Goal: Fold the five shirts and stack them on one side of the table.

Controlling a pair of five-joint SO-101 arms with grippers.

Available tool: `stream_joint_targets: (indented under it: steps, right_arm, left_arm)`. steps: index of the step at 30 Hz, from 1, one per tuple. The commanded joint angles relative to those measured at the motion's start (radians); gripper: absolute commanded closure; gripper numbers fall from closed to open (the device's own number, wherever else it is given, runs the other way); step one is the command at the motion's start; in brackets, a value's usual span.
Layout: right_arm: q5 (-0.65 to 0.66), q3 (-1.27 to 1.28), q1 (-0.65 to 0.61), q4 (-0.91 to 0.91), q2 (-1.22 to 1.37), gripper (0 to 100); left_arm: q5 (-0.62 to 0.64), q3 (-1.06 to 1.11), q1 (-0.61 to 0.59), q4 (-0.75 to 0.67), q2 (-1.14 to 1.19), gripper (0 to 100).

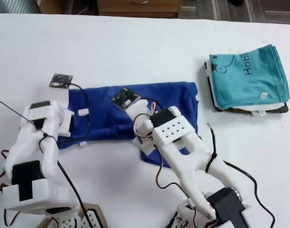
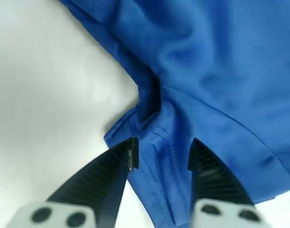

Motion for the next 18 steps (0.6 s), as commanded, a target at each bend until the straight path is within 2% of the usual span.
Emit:
stream_joint_targets:
  steps: [1,8,18]
  right_arm:
    - [-0.012,-0.009,-0.008,-0.013,0.056,82.9]
    - [-0.015,-0.011,-0.008,-0.076,0.179,82.9]
    - [-0.009,-0.011,-0.002,-0.114,0.200,85.8]
  left_arm:
    - [0.005,0.002,-0.012,-0.026,-0.026,97]
    - [0.005,0.002,-0.012,-0.026,-0.026,97]
    - [0.005,0.002,-0.012,-0.026,-0.026,97]
